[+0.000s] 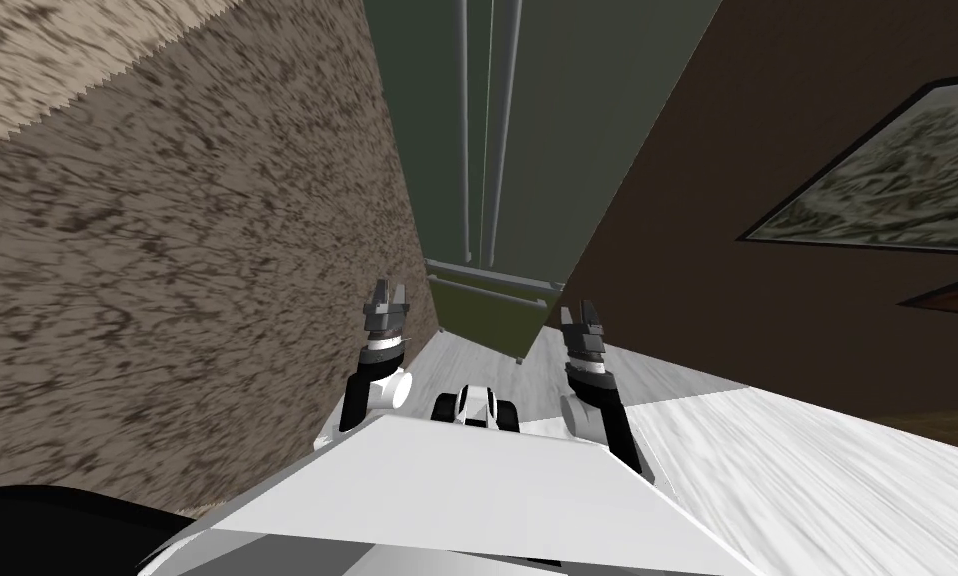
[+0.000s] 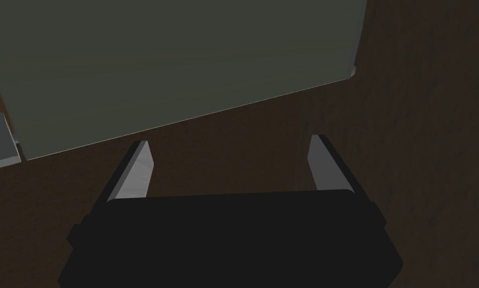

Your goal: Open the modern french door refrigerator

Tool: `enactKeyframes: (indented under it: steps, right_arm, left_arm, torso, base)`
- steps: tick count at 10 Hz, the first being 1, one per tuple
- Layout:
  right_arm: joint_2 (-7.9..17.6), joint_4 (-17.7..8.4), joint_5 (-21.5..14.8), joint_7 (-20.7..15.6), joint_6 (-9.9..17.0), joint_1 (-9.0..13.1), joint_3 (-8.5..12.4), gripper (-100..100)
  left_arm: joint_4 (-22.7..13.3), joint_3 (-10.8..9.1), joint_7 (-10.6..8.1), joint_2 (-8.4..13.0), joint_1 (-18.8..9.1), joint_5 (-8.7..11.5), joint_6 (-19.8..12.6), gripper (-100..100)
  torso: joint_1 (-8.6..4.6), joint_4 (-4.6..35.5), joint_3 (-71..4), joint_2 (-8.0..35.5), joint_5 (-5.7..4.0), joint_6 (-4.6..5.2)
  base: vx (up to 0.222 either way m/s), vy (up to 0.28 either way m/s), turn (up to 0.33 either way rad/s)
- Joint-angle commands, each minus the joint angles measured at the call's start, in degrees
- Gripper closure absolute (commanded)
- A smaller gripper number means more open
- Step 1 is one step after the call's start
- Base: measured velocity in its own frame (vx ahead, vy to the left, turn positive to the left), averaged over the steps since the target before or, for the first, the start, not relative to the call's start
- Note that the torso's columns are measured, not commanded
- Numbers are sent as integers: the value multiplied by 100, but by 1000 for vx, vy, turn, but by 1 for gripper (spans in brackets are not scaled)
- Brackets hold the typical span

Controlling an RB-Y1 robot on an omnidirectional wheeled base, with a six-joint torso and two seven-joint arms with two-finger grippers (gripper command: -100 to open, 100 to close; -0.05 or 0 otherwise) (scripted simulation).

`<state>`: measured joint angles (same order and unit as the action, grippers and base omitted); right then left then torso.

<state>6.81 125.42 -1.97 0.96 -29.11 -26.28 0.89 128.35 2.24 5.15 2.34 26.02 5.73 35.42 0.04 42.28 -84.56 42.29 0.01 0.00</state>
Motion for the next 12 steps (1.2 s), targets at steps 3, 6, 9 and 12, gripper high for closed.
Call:
enactKeyframes:
  steps: [3, 6, 9, 12]
  right_arm:
    - [473, -667, -363, -555, 294, 625, -88, -100]
    - [631, -997, -562, -854, 469, 979, -128, -100]
    - [773, -1354, -781, -1183, 660, 1368, -172, -100]
    - [905, -1741, -1017, -1537, 866, 1787, -219, -100]
  left_arm:
    - [0, 0, 0, 0, 0, 0, 0, 0]
    - [0, 0, 0, 0, 0, 0, 0, 0]
    - [0, 0, 0, 0, 0, 0, 0, 0]
    - [0, 0, 0, 0, 0, 0, 0, 0]
  torso:
    - [-1, 1, 0, 1, 0, 1]
    - [-1, 0, -1, -1, 0, 0]
    - [-1, 0, -2, -2, -1, 0]
    - [-2, 1, 1, 2, 0, 0]
  base:
    - [-9, 52, 51]
    - [-9, 57, 57]
    - [1, 47, 45]
    - [-7, 45, 55]
